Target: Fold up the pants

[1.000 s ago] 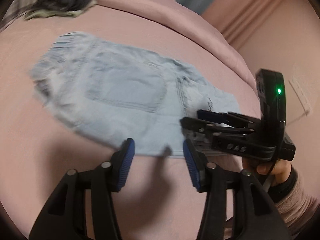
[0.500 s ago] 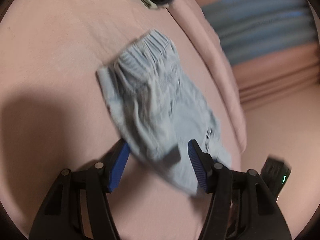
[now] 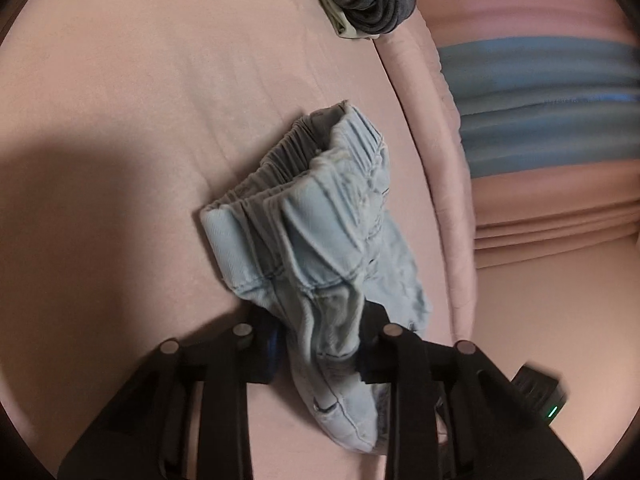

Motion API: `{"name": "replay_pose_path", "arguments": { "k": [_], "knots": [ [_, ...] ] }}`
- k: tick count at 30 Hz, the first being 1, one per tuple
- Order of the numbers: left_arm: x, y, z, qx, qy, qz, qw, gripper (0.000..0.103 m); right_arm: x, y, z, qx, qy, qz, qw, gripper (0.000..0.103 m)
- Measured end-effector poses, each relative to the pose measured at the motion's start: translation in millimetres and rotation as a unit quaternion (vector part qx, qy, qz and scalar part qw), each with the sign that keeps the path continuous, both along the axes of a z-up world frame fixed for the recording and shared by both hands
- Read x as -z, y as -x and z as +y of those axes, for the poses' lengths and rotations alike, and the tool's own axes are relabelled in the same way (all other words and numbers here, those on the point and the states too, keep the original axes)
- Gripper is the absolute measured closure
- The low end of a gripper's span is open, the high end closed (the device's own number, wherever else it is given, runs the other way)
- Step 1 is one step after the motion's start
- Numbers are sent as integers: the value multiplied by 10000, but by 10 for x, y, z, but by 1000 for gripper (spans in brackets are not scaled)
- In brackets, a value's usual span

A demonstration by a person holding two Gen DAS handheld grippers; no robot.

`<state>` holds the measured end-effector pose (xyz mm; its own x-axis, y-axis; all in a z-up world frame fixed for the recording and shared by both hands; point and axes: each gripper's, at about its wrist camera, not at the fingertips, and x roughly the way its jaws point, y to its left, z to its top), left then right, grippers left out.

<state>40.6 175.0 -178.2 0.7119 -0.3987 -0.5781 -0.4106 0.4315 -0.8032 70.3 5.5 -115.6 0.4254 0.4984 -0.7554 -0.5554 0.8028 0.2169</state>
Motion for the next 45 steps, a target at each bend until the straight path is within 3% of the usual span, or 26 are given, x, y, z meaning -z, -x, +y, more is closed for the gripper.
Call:
{"name": "replay_pose_path", "arguments": {
  "k": [1,3,5,8,10,16,20,22,27,31,34,37,40,43,45],
  "knots": [
    [-26,5,-25,27,-150,12,9999,78,14,-56,36,64,34,31,10000,50],
    [-126,4,-90,163,-585,3,9982,79,109,-199,126,162,139,282,9994,61],
    [-250,2,-194,357,-1085,-152,9933,81,302,-319,224,206,332,646,9971,62],
    [-468,-24,-349,647,-1735,-397,9819,81,336,-335,300,127,458,527,9975,62],
    [-533,-47,-398,738,-1874,-503,9782,81,294,-328,272,68,407,569,9975,62],
    [-718,-29,-530,1022,-2265,-840,9650,81,78,-61,-243,246,-482,785,9954,62],
    [-895,-48,-731,1253,-2523,-1157,9525,80,286,104,-283,134,-448,1226,9913,62],
    [-957,-101,-845,1422,-2591,-1239,9472,80,431,112,-271,154,-487,1221,9912,62],
    [-1167,-142,-1137,1707,-2864,-1479,9311,80,436,30,-507,371,-1263,1618,9780,62],
    [-1308,-154,-1405,2011,-3018,-1660,9170,80,266,165,-878,576,-1879,1481,9693,62],
    [-1356,-159,-1675,2294,-3109,-1754,9055,80,242,205,-1301,986,-2472,1583,9508,56],
    [-1361,-163,-1954,2615,-3168,-1834,8931,80,319,228,-1707,1418,-3101,1757,9235,53],
    [-1321,-186,-2286,2953,-3304,-1874,8767,80,455,307,-2043,1736,-4021,1993,8766,50],
    [-1198,-235,-2594,3289,-3438,-1828,8604,80,612,363,-2334,1890,-5073,2179,8121,46],
    [-1063,-268,-2813,3514,-3643,-1770,8441,78,719,371,-2391,1962,-5594,2304,7717,40]
  ]
}}
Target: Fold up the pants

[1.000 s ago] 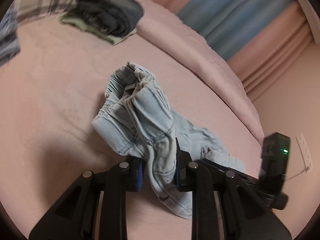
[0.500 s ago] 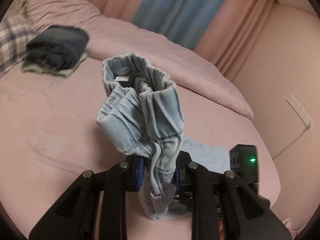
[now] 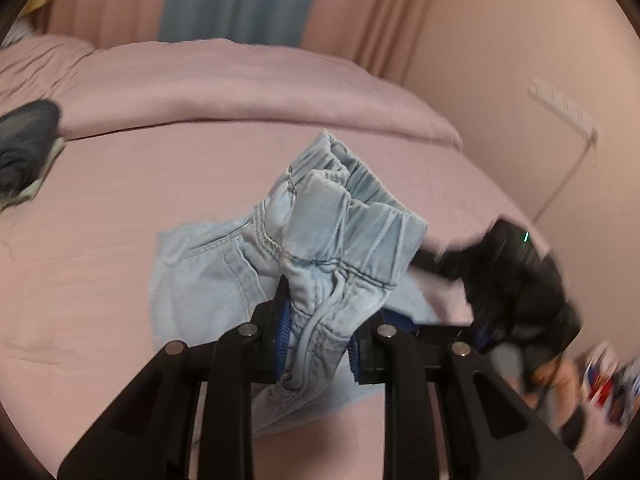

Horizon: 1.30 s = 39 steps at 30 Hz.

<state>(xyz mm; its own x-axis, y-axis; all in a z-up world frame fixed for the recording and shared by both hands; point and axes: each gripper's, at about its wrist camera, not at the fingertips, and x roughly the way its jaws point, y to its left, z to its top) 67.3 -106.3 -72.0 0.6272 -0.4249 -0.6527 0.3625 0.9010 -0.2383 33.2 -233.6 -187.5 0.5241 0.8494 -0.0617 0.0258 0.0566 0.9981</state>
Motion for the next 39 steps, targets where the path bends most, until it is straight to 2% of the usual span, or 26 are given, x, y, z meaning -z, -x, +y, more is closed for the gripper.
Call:
{"name": "replay_pose_path", "arguments": {
  "k": [3,4,5,6,8,10,13,14,16,18,21,25,29,31,34,36,39],
  "knots": [
    [224,-92,-197,235,-295,261,9989,72,120,16,-138,198,-597,134,9979,38],
    [314,-147,-238,350,-373,396,9979,70,149,14,-138,248,-699,188,9971,38],
    [390,-174,-276,444,-494,496,9966,70,152,8,-139,250,-614,284,9974,31],
    [435,-177,-318,518,-622,490,9955,68,145,-35,-95,222,-428,379,9981,29],
    [463,-178,-333,623,-674,507,9945,51,94,-81,-45,49,-129,452,9989,29],
    [453,-192,-276,711,-482,667,9941,42,6,-151,27,-154,441,538,9975,29],
    [391,-142,-97,626,-293,704,9951,29,-134,-289,87,-470,1364,554,9880,29],
    [380,-121,24,535,-176,733,9957,29,-194,-317,150,-570,1791,507,9809,29],
    [378,-88,264,359,170,863,9955,29,-258,-377,271,-683,2432,393,9668,37],
    [392,-57,542,2,523,975,9939,28,-251,-423,307,-752,2951,316,9520,61],
    [477,-89,902,-629,723,1134,9889,28,-326,-405,388,-711,3368,44,9389,71],
    [582,-136,1172,-1059,963,1354,9804,28,-498,-301,346,-521,3418,-335,9377,73],
    [551,-139,1136,-1032,956,1271,9819,28,-625,-252,70,-177,3357,-451,9407,74],
    [542,-161,1075,-966,918,1242,9833,28,-535,-218,-75,-81,3420,-366,9390,74],
    [570,-205,1009,-889,803,1254,9848,28,-353,-295,-138,-115,3585,-8,9335,74],
    [551,-235,963,-852,737,1283,9853,28,-191,-342,-149,-187,3556,171,9343,73],
    [543,-226,972,-817,679,1283,9860,28,-121,-361,-180,-168,3481,171,9372,74]
  ]
}}
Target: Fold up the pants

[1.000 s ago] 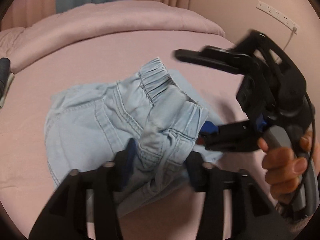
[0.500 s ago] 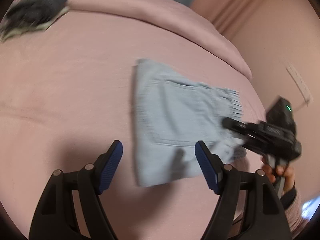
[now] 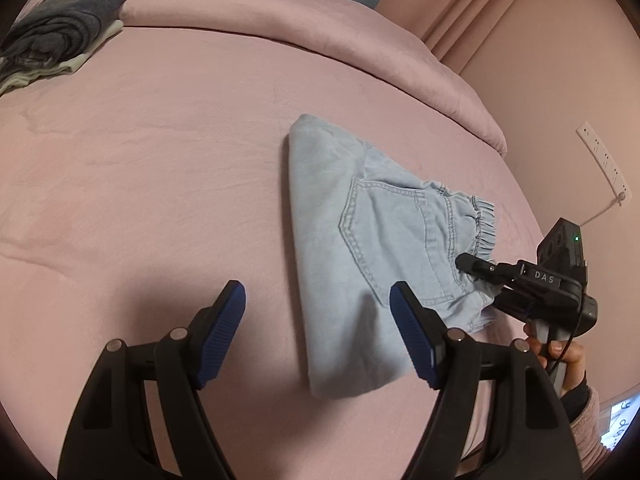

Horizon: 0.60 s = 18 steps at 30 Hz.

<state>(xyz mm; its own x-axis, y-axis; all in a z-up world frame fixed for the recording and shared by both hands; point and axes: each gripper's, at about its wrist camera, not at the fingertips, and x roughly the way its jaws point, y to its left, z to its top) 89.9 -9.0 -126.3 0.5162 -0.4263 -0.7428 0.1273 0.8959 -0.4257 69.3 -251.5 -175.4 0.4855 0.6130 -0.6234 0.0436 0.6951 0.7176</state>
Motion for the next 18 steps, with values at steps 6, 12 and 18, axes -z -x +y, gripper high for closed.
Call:
{"name": "replay_pose_path", "arguments": {
  "k": [6,12,18],
  "knots": [
    [-104,-161,-66,-16,-203,-91,9998,28,-70,20,-109,-99,3,-40,9999,71],
    [-147,-339,-225,76,-559,-188,9982,30,-257,156,-125,-28,752,-237,9969,59],
    [-173,-469,-448,275,-942,-296,9947,43,-615,313,-84,442,2257,-821,9697,48]
  ]
}}
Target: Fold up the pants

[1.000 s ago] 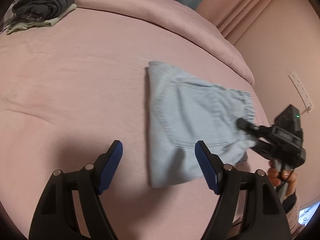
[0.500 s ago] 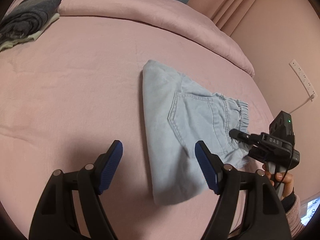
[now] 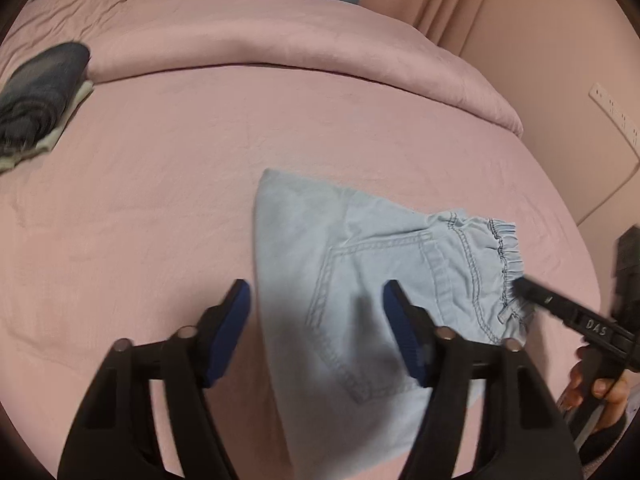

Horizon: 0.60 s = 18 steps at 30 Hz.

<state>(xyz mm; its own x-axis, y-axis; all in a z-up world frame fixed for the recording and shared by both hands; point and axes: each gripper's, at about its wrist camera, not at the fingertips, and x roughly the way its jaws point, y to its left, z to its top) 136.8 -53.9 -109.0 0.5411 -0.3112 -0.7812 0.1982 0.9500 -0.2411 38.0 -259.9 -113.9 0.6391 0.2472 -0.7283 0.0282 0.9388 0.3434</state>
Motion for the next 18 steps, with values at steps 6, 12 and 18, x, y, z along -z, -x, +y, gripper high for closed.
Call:
{"name": "replay_pose_path", "arguments": {
  "k": [6,12,18],
  "knots": [
    [-27,-141,-192,265,-304,-165,9991,60,-224,48,100,-369,53,-509,9980,49],
    [142,-385,-405,607,-662,12,9960,72,-55,85,373,-1069,336,-273,9933,68],
    [427,-596,-513,695,-805,344,9937,72,158,55,358,-1277,584,27,9901,68]
  ]
}}
